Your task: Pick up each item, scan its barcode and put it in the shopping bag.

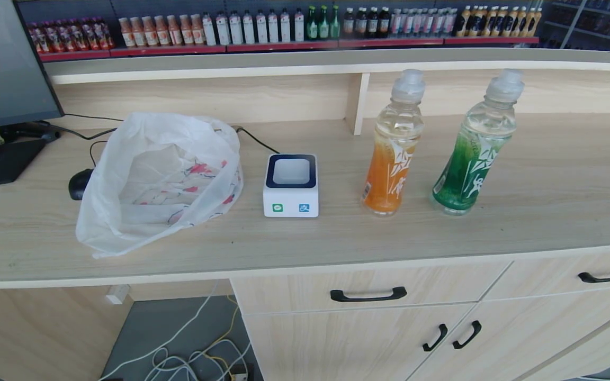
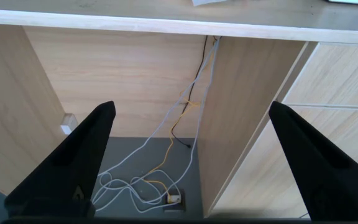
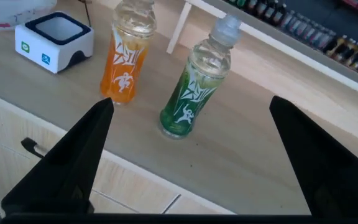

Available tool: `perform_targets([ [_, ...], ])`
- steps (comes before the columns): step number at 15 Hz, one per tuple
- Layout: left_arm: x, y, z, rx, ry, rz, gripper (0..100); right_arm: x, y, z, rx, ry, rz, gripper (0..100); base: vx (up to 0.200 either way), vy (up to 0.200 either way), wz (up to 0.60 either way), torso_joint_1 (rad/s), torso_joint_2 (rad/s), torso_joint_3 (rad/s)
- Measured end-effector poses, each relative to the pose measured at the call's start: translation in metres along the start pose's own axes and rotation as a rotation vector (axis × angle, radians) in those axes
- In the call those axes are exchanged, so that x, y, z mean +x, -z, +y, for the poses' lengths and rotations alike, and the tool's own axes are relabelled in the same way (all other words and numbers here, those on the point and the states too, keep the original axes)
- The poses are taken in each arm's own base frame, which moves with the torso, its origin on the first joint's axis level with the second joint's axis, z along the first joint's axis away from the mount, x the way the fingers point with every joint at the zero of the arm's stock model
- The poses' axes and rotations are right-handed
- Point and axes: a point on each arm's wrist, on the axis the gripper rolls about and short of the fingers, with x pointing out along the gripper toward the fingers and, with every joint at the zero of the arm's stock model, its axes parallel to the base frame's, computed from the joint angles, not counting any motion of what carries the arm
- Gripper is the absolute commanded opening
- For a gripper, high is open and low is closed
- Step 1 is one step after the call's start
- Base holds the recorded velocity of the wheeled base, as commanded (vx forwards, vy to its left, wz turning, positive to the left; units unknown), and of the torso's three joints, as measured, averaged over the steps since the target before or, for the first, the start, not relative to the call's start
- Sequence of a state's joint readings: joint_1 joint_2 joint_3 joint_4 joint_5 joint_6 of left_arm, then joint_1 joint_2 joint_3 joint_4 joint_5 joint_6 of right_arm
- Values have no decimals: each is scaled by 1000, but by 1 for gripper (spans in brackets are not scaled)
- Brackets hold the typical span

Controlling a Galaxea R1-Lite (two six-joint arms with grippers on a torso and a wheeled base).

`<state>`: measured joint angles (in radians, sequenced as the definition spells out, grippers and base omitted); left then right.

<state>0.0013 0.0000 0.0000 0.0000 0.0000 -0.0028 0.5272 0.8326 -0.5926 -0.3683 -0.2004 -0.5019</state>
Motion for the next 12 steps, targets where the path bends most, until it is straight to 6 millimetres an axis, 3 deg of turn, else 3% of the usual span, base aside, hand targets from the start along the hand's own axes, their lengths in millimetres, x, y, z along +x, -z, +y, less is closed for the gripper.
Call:
perform_targets([
  [2, 0, 0, 0, 0, 0, 0, 100, 19, -15, 17, 110, 54, -42, 100, 0, 0, 0, 0, 0, 0],
  [6, 0, 0, 0, 0, 0, 0, 100, 57, -41, 69, 426, 148, -127, 100, 0, 0, 0, 0, 0, 0],
  [9, 0, 0, 0, 0, 0, 0, 100, 71, -35, 100, 411, 102, -76, 100, 0, 0, 0, 0, 0, 0],
  [12, 0, 0, 0, 0, 0, 0, 100, 79, -31, 111, 398, 83, -53, 100, 0, 0, 0, 0, 0, 0],
])
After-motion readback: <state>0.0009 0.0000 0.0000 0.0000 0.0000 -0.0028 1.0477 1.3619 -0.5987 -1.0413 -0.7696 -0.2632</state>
